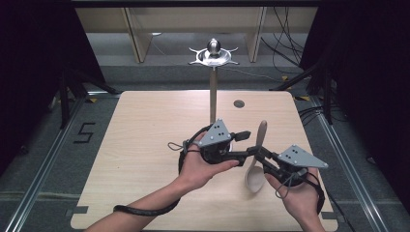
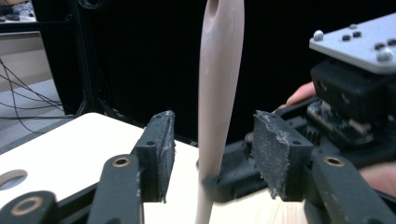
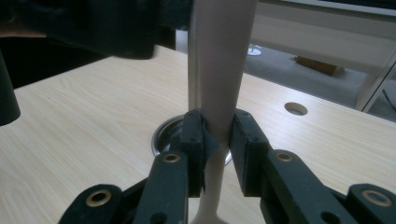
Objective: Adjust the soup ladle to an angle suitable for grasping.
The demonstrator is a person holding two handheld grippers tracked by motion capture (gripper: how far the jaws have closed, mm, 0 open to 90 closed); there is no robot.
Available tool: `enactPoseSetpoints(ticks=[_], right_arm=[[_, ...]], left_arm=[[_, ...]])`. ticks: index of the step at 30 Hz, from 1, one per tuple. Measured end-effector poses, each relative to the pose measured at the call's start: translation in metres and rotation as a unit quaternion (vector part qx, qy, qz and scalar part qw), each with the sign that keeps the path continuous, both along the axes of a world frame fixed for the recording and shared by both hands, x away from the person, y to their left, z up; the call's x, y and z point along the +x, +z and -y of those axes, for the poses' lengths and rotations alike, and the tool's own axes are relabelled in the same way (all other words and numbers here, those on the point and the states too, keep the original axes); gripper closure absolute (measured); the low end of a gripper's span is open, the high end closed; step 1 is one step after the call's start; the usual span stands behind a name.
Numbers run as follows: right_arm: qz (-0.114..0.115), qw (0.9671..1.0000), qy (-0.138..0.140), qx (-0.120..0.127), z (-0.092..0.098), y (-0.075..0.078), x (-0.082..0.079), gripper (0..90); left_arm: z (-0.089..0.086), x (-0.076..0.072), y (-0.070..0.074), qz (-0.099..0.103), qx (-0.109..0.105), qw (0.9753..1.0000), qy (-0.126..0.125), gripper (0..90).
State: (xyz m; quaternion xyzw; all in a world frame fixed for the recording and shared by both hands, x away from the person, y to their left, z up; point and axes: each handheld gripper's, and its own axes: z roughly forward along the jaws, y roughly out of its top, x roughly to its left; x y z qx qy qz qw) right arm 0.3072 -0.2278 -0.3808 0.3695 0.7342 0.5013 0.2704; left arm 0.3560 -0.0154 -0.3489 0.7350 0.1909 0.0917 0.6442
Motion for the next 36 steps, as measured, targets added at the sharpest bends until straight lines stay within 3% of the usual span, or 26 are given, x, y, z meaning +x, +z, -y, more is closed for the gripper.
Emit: enactPoseSetpoints(ticks=[2,6,10,13,14,17,19,21,23,29,34,36], right_arm=[[0.006,0.9999,-0.001,-0.015,-0.002,0.0,-0.001,76.6],[-0.005,1.0,0.0,-0.008,-0.005,0.0,-0.001,76.6],[0.006,0.9996,0.001,-0.027,-0.007,-0.001,-0.002,76.6],[0.001,0.9994,-0.005,-0.034,-0.009,-0.001,-0.004,76.5],[0.013,0.9992,-0.005,-0.037,-0.01,-0.003,-0.002,76.5],[0.009,0.9991,0.001,-0.041,-0.011,-0.004,-0.003,75.8],[0.034,0.9981,0.003,-0.052,-0.01,-0.004,0.0,68.4],[0.022,0.9984,0.004,-0.052,-0.01,-0.006,-0.002,55.3],[0.027,0.998,0.004,-0.056,-0.009,-0.007,-0.002,53.1],[-0.011,0.9982,0.005,-0.058,0.009,-0.024,-0.011,45.4],[-0.043,0.9972,-0.013,-0.06,0.022,-0.042,-0.014,44.0],[-0.07,0.9961,-0.019,-0.049,0.023,-0.046,-0.016,43.6]], left_arm=[[0.004,0.0,0.0,0.0,0.002,1.0,-0.001,50.7],[0.01,0.001,-0.001,0.01,0.004,0.9999,-0.003,54.6],[0.011,0.002,-0.003,0.015,0.01,0.9998,-0.001,61.7],[0.01,0.003,-0.002,0.016,0.011,0.9998,0.011,70.4],[0.01,0.003,-0.002,0.016,0.013,0.9997,0.012,71.7],[0.01,0.003,-0.002,0.017,0.018,0.9996,0.016,72.7],[0.01,0.004,0.0,0.017,0.019,0.9995,0.02,72.9],[0.008,0.007,0.003,0.024,0.025,0.999,0.029,73.1],[0.007,0.008,0.004,0.028,0.026,0.9986,0.035,73.0],[-0.004,0.018,0.012,0.037,0.027,0.9974,0.056,73.2],[-0.01,0.025,0.017,0.04,0.025,0.9966,0.068,73.2],[-0.012,0.027,0.02,0.039,0.021,0.9963,0.073,73.2]])
